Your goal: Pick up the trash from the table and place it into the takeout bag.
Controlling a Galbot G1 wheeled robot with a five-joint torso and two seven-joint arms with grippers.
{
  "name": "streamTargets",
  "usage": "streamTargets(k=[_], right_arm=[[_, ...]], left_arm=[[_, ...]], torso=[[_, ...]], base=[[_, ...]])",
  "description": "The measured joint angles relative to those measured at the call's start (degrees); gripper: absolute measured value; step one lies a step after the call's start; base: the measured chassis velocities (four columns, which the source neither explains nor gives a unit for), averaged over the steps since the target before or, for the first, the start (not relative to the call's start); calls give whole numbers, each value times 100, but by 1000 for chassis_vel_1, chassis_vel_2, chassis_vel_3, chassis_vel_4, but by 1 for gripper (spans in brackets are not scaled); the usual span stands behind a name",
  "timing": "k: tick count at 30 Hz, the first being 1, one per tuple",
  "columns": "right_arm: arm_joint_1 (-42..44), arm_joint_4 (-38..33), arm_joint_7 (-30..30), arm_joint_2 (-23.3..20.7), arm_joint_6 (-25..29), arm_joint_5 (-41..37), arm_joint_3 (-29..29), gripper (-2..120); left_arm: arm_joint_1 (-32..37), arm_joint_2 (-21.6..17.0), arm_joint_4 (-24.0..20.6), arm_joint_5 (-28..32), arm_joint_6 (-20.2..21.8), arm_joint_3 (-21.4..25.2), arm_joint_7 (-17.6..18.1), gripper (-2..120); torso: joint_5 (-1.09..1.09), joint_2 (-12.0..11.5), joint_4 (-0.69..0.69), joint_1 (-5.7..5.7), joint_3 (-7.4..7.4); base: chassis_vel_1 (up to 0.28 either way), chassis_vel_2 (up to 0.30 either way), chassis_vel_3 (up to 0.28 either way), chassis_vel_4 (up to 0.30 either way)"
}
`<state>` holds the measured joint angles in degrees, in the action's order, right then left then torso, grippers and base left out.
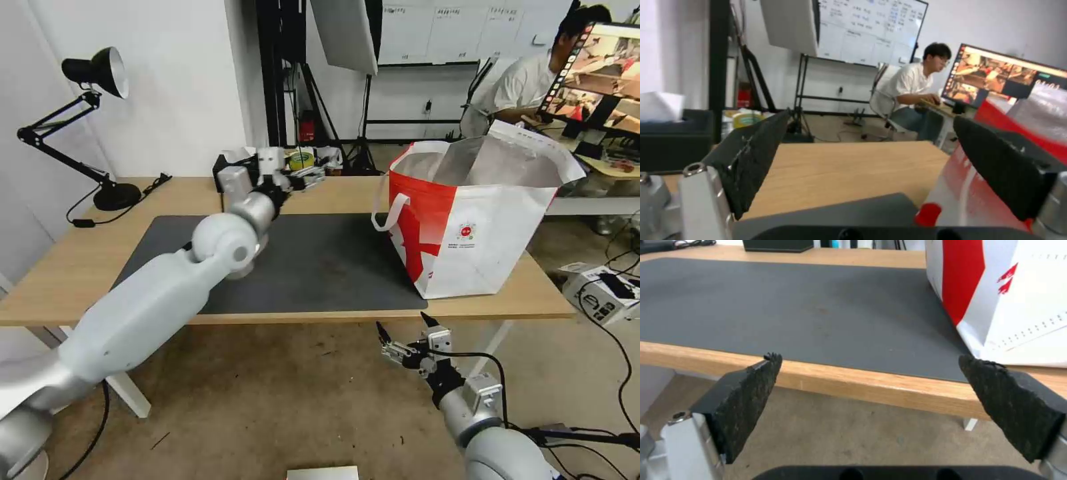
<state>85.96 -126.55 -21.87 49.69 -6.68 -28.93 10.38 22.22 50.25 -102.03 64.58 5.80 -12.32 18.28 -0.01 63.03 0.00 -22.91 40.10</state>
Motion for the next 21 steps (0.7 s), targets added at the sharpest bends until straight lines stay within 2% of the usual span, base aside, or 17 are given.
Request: streamTargets(k=[4, 5, 10, 12, 15, 16, 17, 19, 20, 21], right_arm=[[0, 0, 1, 0, 0, 0, 0, 100], [0, 0, 1, 0, 0, 0, 0, 100], [0, 0, 2, 0, 0, 0, 0, 100], [0, 0, 2, 0, 0, 0, 0, 100], [0, 0, 0, 0, 0, 0, 0, 100], [0, 0, 0, 0, 0, 0, 0, 100], [0, 0, 1, 0, 0, 0, 0, 100], [0, 0, 0, 0, 0, 0, 0, 100], [0, 0, 0, 0, 0, 0, 0, 100], [0, 0, 1, 0, 0, 0, 0, 100]], left_arm=[[604, -271, -206, -222, -11, 472, -188, 100], [604, -271, -206, -222, -11, 472, -188, 100], [1296, -527, -425, -420, -25, 1133, -360, 100], [1511, -594, -485, -487, -65, 1319, -421, 100], [2203, -734, -650, -814, -220, 1829, -612, 100], [2203, -734, -650, -814, -220, 1829, -612, 100], [2378, -765, -674, -1001, -271, 1926, -647, 100], [3056, -861, -710, -1890, -550, 2349, -914, 100], [3056, -861, -710, -1890, -550, 2349, -914, 100], [3378, -859, -722, -2199, -686, 2597, -1086, 100]], torso=[[0, 0, 0, 0, 0], [0, 0, 0, 0, 0], [0, 0, 0, 0, 0], [0, 0, 0, 0, 0], [0, 0, 1, 0, 0], [0, 0, 1, 0, 0], [-1, 0, 1, 0, 0], [0, 0, -1, 0, 0], [0, 0, -1, 0, 0], [0, 0, 0, 0, 0]], base=[[0, 0, 0, 0], [0, 0, 0, 0], [0, 0, 0, 0], [0, 0, 0, 0], [0, 0, 0, 0], [0, 0, 0, 0], [0, 0, 0, 0], [0, 0, 0, 0], [0, 0, 0, 0], [0, 0, 0, 0]])
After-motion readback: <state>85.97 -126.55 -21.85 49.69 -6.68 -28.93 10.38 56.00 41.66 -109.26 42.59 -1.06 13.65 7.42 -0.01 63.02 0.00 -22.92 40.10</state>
